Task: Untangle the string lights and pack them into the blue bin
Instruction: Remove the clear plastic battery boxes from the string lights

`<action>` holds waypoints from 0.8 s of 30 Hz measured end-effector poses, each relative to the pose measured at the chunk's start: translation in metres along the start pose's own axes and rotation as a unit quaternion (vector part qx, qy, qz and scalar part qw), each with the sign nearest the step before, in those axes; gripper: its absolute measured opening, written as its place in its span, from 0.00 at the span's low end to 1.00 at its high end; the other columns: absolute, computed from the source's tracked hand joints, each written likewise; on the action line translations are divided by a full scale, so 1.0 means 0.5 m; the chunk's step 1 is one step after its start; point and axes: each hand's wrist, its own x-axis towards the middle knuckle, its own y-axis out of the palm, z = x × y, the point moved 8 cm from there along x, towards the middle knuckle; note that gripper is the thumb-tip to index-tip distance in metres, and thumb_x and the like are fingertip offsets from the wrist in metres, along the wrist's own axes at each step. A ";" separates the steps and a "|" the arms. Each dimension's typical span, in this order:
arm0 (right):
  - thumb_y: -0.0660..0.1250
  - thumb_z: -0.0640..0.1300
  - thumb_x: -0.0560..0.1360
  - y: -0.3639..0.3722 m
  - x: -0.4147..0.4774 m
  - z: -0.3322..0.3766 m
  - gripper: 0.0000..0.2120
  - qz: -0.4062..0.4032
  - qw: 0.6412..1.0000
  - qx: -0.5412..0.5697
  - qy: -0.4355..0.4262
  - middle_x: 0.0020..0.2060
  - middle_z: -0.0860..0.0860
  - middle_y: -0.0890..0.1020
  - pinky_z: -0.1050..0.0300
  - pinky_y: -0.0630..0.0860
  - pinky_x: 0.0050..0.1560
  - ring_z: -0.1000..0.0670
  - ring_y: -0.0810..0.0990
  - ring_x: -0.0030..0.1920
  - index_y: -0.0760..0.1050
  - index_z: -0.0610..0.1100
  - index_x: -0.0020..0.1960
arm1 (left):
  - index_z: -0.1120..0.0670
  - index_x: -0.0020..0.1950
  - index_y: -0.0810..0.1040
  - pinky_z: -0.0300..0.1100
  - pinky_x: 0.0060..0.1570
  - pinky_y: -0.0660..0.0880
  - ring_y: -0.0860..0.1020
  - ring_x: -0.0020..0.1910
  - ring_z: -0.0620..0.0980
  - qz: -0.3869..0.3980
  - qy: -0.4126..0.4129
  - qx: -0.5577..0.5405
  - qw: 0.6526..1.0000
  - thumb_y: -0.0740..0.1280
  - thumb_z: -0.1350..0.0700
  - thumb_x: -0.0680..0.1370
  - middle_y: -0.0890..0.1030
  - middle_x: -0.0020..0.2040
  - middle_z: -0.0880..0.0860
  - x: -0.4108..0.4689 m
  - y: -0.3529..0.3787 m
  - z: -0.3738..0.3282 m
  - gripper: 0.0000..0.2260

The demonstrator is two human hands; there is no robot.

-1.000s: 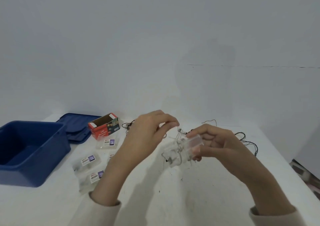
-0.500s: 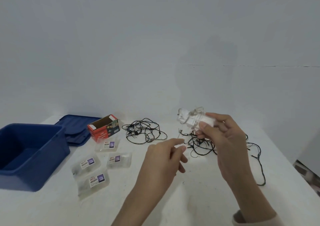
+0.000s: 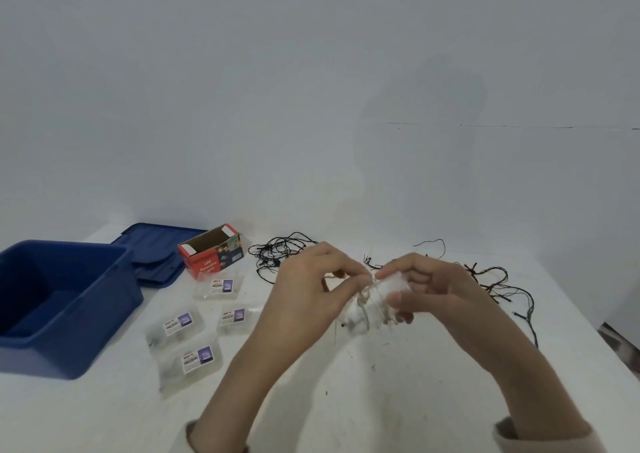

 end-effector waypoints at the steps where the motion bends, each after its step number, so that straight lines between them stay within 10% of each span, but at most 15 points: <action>1: 0.70 0.35 0.64 0.003 0.003 -0.009 0.10 0.022 0.999 0.029 0.011 0.33 0.45 0.80 0.60 0.73 0.34 0.48 0.76 0.33 0.81 0.40 0.46 | 0.52 0.40 0.84 0.29 0.39 0.71 0.78 0.39 0.39 0.039 -0.059 -0.075 0.995 0.73 0.58 0.71 0.83 0.39 0.47 0.001 0.008 0.019 0.01; 5: 0.74 0.37 0.61 0.030 0.016 -0.045 0.13 0.105 0.979 0.167 0.044 0.34 0.42 0.79 0.58 0.72 0.32 0.47 0.75 0.34 0.80 0.37 0.46 | 0.60 0.40 0.84 0.34 0.37 0.77 0.80 0.37 0.45 0.164 -0.239 -0.374 0.881 0.72 0.62 0.68 0.84 0.38 0.54 -0.019 0.059 0.073 0.03; 11: 0.82 0.42 0.52 0.082 0.038 -0.106 0.21 0.079 0.928 0.349 0.104 0.36 0.44 0.80 0.61 0.75 0.30 0.50 0.77 0.31 0.82 0.39 0.43 | 0.58 0.38 0.83 0.45 0.42 0.76 0.78 0.42 0.56 0.101 -0.305 -0.541 0.777 0.68 0.60 0.67 0.81 0.43 0.60 -0.039 0.094 0.129 0.05; 17: 0.83 0.35 0.49 0.124 0.055 -0.172 0.28 -0.032 0.825 0.547 0.136 0.40 0.41 0.82 0.59 0.80 0.36 0.48 0.81 0.32 0.81 0.33 0.48 | 0.57 0.50 0.83 0.38 0.44 0.74 0.77 0.47 0.47 -0.033 -0.195 -0.412 0.889 0.62 0.54 0.77 0.82 0.50 0.56 -0.052 0.062 0.155 0.12; 24: 0.79 0.41 0.61 0.134 0.074 -0.187 0.21 -0.082 0.915 0.386 0.081 0.45 0.40 0.83 0.56 0.80 0.42 0.45 0.83 0.42 0.76 0.36 0.50 | 0.57 0.49 0.83 0.28 0.43 0.74 0.80 0.39 0.41 -0.044 -0.221 -0.345 0.911 0.68 0.47 0.72 0.85 0.41 0.52 -0.056 0.044 0.172 0.14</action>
